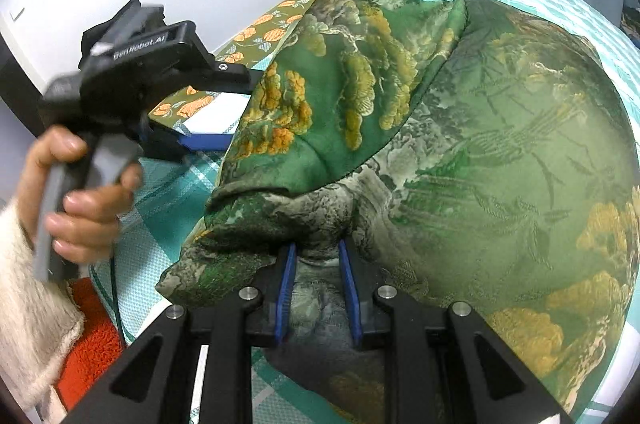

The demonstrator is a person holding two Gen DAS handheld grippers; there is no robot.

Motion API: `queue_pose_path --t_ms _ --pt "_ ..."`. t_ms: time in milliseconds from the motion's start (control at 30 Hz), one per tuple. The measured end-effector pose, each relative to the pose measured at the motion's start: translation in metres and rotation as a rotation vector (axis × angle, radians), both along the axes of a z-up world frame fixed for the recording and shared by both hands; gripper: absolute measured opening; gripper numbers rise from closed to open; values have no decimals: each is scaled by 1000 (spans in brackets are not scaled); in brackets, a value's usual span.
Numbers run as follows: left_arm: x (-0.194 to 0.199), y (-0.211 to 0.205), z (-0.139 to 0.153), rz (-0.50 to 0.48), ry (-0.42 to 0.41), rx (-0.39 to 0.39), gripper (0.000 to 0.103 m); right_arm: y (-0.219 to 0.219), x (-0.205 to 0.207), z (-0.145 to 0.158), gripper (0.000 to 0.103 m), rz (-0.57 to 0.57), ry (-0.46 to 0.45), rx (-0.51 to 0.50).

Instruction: Fold large clothes

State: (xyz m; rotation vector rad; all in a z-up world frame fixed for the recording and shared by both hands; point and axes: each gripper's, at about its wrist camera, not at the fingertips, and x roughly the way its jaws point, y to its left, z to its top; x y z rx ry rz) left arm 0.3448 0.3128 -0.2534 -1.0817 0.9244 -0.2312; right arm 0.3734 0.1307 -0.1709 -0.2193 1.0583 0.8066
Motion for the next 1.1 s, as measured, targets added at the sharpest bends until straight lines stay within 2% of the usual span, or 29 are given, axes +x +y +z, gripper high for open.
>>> queue_pose_path --t_ms 67,233,367,400,467,567,633,667,733,833,933,1000,1067,1100 --pt "3 -4 -5 -11 -32 -62 95 -1 0 1 23 -1 1 1" --pt "3 -10 -1 -42 -121 -144 99 -1 0 1 23 -4 2 3" --pt "1 -18 3 -71 -153 -117 99 -2 -1 2 23 -5 1 4" --pt "1 -20 5 -75 -154 -97 99 -2 -1 2 23 -5 1 4" --pt "4 -34 15 -108 -146 4 100 -2 -1 2 23 -5 0 4" --pt "19 -72 29 -198 -83 283 100 -1 -1 1 23 -8 -6 0" --pt "29 -87 27 -225 -7 404 96 0 -2 2 23 -8 -10 -1" --pt "33 -89 25 -229 24 430 95 1 -3 1 23 -8 -11 -1" --pt "36 -92 26 -231 36 423 93 -2 -5 8 23 -11 -11 5" --pt "38 -97 32 -263 57 467 82 -26 -5 31 25 -43 31 84" --pt "46 -103 32 -285 72 506 75 -85 6 57 49 -163 37 230" --pt "49 -106 32 -290 77 509 74 -136 20 63 76 -304 -8 244" --pt "53 -105 31 -292 76 502 74 -172 37 51 80 -378 29 231" --pt "53 -104 31 -291 75 497 74 -192 50 35 80 -412 105 223"
